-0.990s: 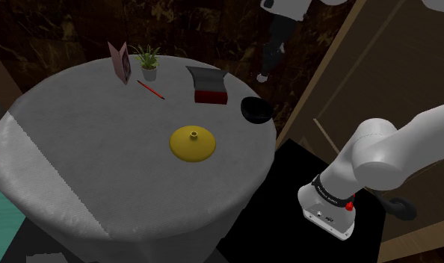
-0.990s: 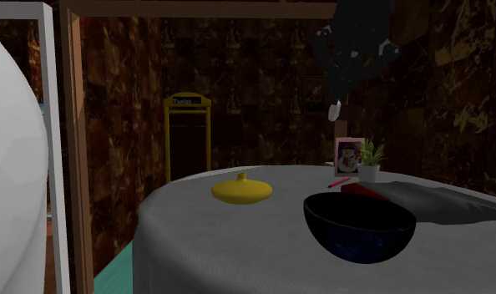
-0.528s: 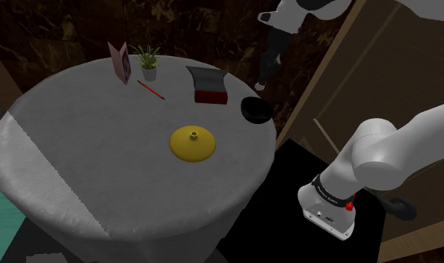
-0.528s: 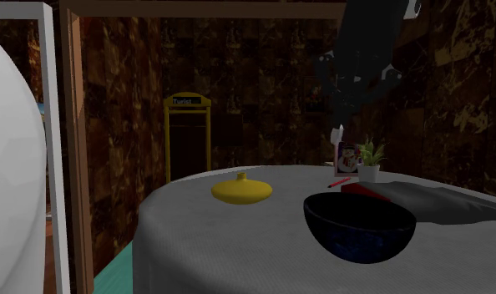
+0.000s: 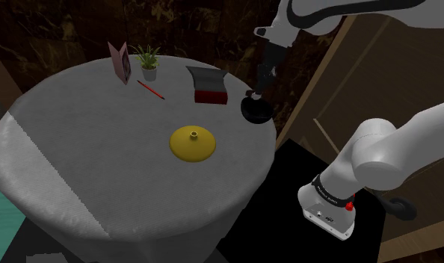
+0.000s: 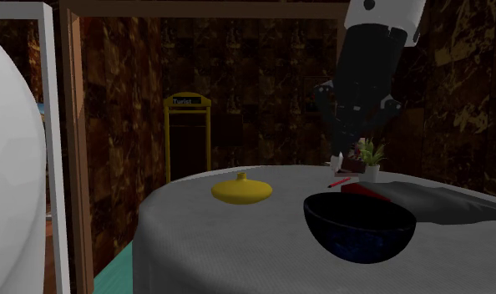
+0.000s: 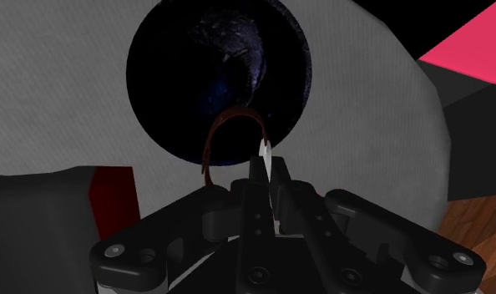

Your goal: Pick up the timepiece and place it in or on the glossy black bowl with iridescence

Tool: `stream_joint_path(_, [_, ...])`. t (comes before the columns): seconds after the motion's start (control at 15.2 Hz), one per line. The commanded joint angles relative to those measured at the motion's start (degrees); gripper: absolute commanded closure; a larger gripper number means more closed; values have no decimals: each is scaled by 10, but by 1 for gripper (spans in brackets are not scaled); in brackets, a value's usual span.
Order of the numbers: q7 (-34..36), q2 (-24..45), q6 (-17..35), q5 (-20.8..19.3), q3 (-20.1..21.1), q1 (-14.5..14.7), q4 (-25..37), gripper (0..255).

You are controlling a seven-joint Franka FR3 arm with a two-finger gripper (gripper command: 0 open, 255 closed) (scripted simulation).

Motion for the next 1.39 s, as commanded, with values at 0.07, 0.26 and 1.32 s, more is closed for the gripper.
stream_joint_path(0.07, [-6, 6, 25, 2, -2, 0, -20, 255])
stream_joint_path(0.26, [-6, 6, 25, 2, -2, 0, -20, 255])
stream_joint_path(1.32, [-2, -3, -50, -7, -7, -5, 45, 0])
